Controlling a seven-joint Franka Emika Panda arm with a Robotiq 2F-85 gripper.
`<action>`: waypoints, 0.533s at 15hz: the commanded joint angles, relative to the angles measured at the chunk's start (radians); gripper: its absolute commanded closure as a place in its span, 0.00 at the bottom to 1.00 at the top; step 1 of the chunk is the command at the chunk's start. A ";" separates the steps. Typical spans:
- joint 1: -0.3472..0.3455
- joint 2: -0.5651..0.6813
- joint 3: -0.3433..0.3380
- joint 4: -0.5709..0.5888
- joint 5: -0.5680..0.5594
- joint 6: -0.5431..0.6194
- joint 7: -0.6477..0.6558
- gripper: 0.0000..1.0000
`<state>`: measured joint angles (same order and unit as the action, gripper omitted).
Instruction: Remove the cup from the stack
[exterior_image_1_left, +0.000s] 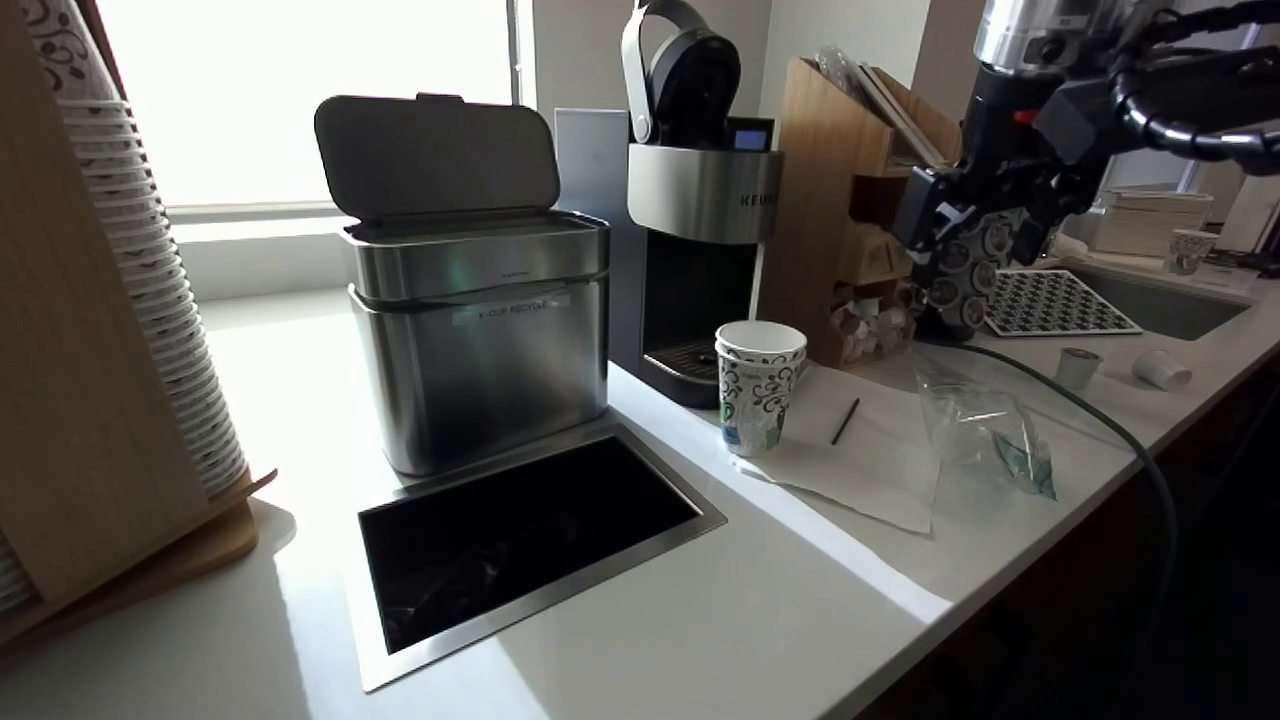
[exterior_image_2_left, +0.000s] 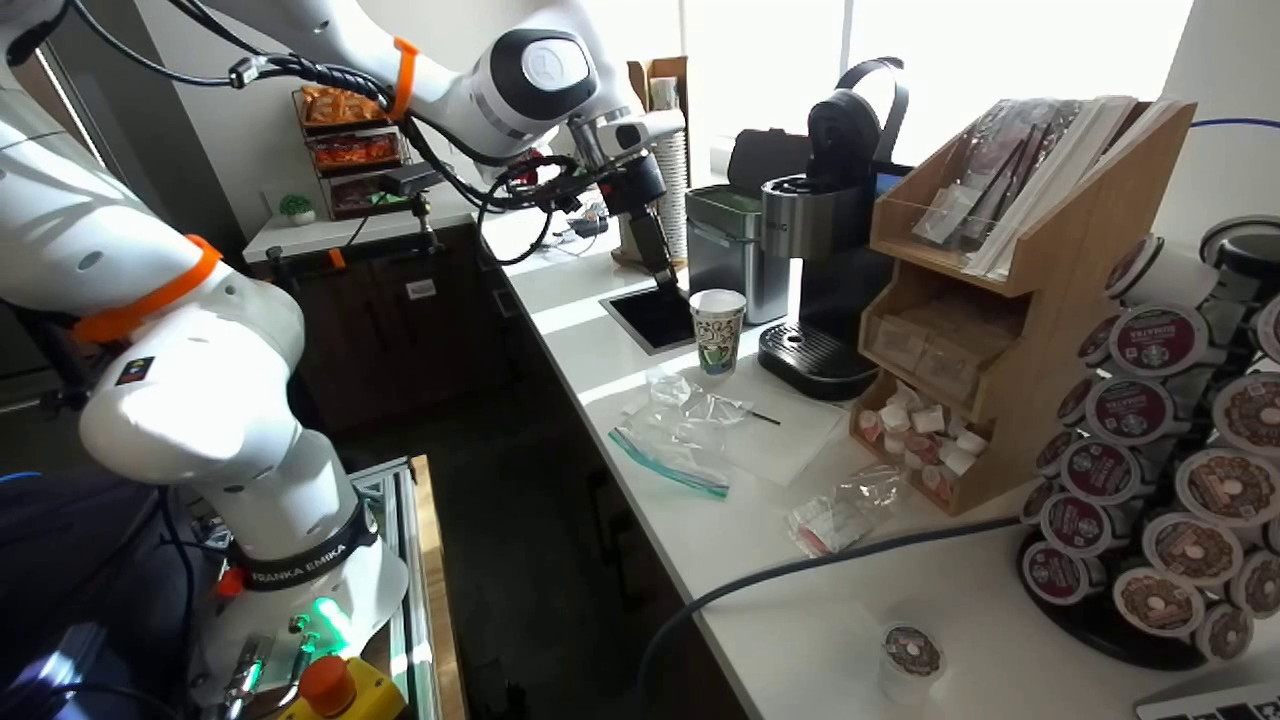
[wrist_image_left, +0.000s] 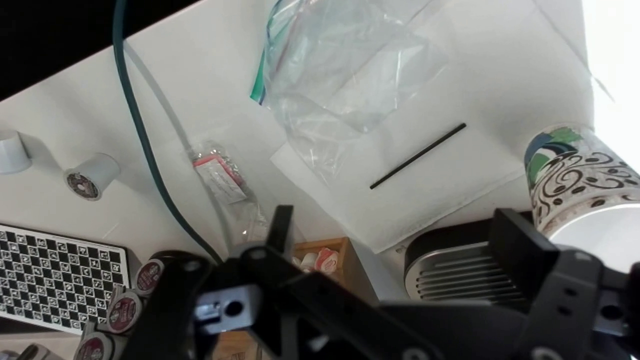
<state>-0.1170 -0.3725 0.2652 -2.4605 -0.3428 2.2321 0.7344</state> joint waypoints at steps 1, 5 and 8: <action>0.027 0.002 -0.025 0.002 -0.010 -0.004 0.007 0.00; 0.039 0.014 -0.036 0.003 0.012 0.016 -0.011 0.00; 0.075 0.064 -0.076 0.009 0.087 0.124 -0.074 0.00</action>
<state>-0.0835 -0.3607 0.2340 -2.4604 -0.3202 2.2677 0.7139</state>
